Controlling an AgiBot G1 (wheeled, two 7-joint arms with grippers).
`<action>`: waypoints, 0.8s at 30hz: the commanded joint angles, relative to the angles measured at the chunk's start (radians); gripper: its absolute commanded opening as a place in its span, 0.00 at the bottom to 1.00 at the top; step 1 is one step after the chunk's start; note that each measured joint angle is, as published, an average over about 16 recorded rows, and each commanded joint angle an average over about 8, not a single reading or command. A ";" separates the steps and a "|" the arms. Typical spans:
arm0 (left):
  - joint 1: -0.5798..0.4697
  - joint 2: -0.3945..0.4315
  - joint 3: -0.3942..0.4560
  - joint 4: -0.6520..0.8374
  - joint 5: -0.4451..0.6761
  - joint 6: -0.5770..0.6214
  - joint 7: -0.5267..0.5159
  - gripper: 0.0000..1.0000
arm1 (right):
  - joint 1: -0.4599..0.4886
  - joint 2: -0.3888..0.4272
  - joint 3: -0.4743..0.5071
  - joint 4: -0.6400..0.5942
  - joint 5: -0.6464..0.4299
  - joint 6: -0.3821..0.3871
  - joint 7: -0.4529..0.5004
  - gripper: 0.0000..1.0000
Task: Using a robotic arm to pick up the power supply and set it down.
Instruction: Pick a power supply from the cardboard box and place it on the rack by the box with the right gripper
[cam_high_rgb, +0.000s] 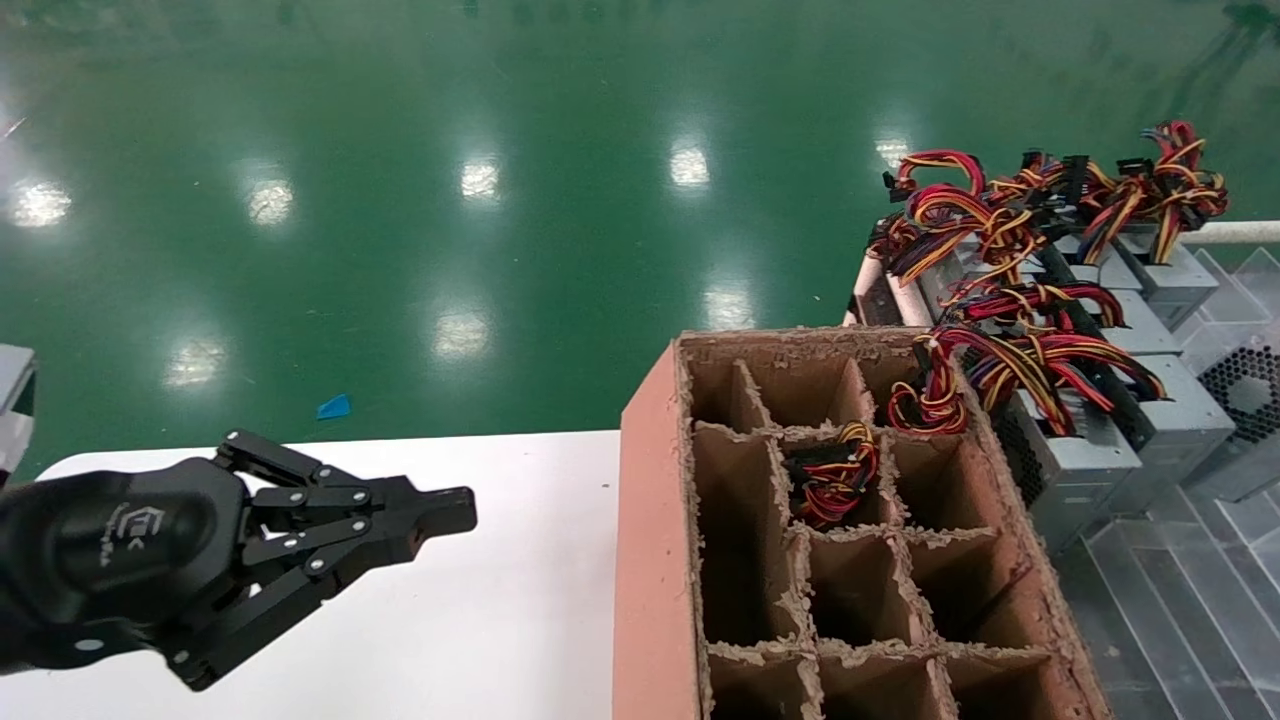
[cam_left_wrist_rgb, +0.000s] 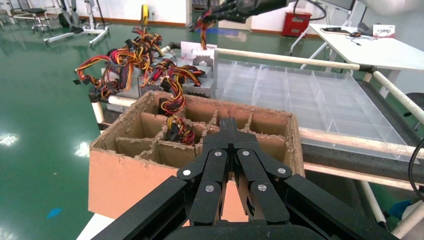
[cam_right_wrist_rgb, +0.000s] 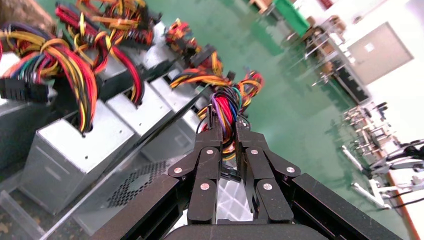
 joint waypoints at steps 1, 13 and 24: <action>0.000 0.000 0.000 0.000 0.000 0.000 0.000 0.00 | 0.045 -0.012 -0.040 -0.014 -0.028 0.010 -0.009 0.00; 0.000 0.000 0.000 0.000 0.000 0.000 0.000 0.00 | 0.231 -0.036 -0.137 -0.165 -0.082 -0.080 -0.135 0.00; 0.000 0.000 0.000 0.000 0.000 0.000 0.000 0.00 | 0.325 -0.023 -0.178 -0.283 -0.124 -0.114 -0.158 0.61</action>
